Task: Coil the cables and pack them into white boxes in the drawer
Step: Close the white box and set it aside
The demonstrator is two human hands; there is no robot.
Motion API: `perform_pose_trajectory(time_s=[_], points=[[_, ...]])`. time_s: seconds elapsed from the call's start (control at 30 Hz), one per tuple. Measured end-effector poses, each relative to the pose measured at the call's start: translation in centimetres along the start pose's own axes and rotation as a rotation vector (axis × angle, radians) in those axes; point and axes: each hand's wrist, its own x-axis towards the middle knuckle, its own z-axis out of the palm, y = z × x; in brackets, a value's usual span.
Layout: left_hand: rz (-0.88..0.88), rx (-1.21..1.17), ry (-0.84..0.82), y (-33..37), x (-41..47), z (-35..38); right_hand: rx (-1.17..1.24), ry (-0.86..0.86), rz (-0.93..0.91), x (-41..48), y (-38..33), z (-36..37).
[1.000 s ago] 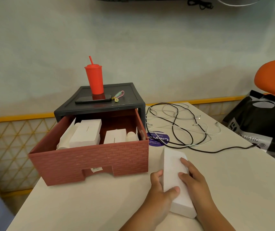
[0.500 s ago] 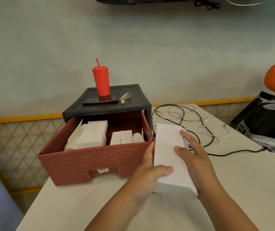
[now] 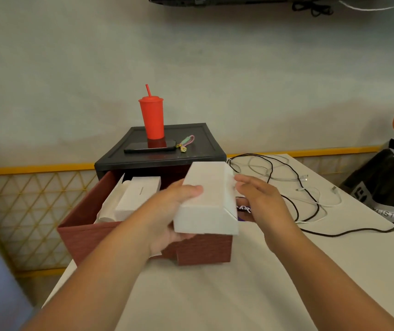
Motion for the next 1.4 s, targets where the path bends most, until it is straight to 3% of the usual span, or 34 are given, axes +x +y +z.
perform_pose_trajectory(time_s=[0.1, 0.33, 0.63, 0.9, 1.17, 1.4], points=[[-0.084, -0.039, 0.108, 1.3, 1.7, -2.8, -0.144, 0.021, -0.032, 2.6, 0.2, 0.2], [-0.198, -0.093, 0.159, 2.1, 7.1, -5.8, -0.453, 0.061, -0.059, 9.8, 0.3, 0.5], [-0.239, 0.042, 0.219, 1.7, 15.8, -5.7, -0.835, -0.086, -0.271, 17.4, 2.2, 2.9], [-0.23, 0.204, 0.272, 1.2, 22.3, -5.0, -0.796, 0.037, -0.412, 20.1, 4.3, 3.3], [-0.069, 0.614, 0.114, -0.1, 24.5, -4.9, -0.739, 0.075, -0.462, 20.5, 5.1, 3.3], [0.036, 1.167, 0.134, -0.9, 26.4, -3.7, -0.7, 0.099, -0.466, 20.7, 5.6, 3.5]])
